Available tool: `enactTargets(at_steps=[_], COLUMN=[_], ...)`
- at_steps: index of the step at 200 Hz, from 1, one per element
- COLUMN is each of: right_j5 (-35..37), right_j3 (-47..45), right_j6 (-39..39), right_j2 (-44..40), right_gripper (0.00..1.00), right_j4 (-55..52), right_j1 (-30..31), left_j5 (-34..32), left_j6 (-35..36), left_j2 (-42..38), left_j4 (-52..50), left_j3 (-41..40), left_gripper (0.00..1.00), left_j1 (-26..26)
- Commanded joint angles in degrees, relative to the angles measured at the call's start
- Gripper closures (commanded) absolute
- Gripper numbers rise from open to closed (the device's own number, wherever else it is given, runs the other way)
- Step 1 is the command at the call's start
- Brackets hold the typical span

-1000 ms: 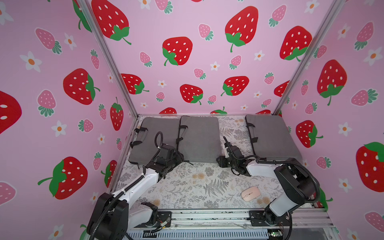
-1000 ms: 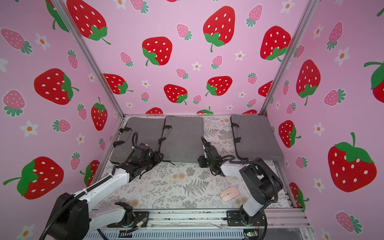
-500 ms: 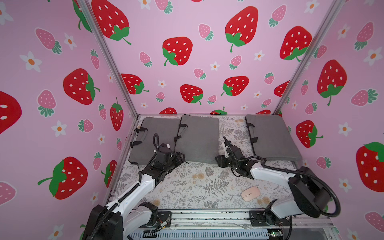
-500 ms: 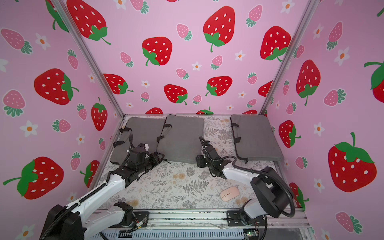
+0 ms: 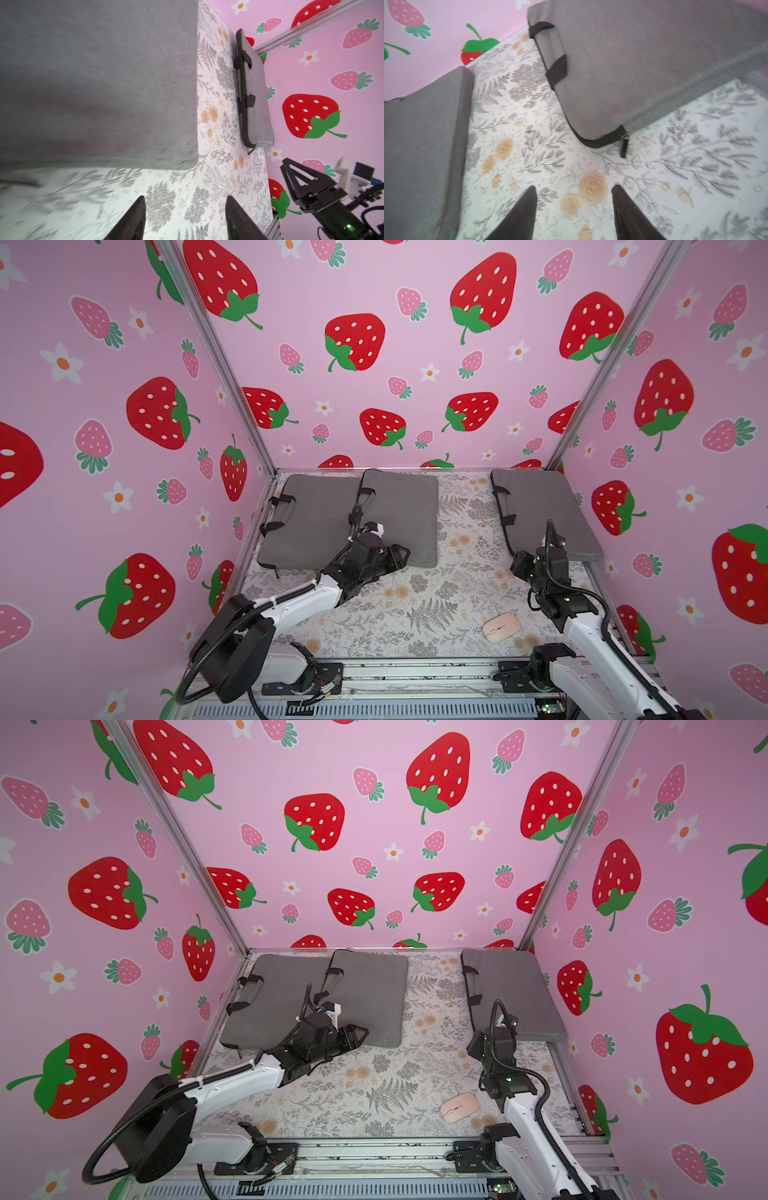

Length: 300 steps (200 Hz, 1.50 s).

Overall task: Put the mouse into the laptop bag
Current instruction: Move the zippered laptop bag to the center of the board.

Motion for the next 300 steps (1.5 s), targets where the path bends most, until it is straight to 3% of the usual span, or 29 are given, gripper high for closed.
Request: enactTargets(at_steps=[1,33,60,114,222,273,286,300], right_j5=[-3.5,-3.3,-5.7,-5.6,-4.9,-2.0,-1.9,-2.0], right_j3=[0.0,-1.5,-1.5,-1.5,-2.8,-2.7,-2.7,-2.7], right_j6=[2.0,3.6,4.6,5.6,5.5,4.1,4.1,3.9], right_j2=[-3.0,-9.0,-11.6,-14.5,-15.4,-15.4,-15.4,-15.3], right_gripper=[0.42,0.42,0.42,0.42,0.42,0.42,0.42,0.41], right_j4=[-4.7,-8.2,-10.6,-13.0,-13.2,-14.4,-14.4,-14.4], right_j1=[-2.6,-3.8,-4.0,-4.0,-4.0,-4.0,-4.0,-4.0], left_j5=[-0.2,5.5,8.6,10.0,13.0,12.9,13.4,13.5], left_j6=[-2.4,-9.0,-11.5,-10.9,-20.4,-22.9,-23.8,-24.5], left_j2=[10.3,28.7,39.3,49.9,79.3,84.7,85.8,86.1], left_j4=[6.8,16.4,16.8,7.5,-1.2,-2.9,-2.1,-0.7], left_j3=[10.4,25.3,38.3,55.8,90.1,96.8,97.7,97.4], left_gripper=[0.39,0.41,0.42,0.42,0.45,0.44,0.52,0.75], left_j1=[-3.4,-7.2,-9.3,-13.1,-15.4,-15.4,-15.3,-15.1])
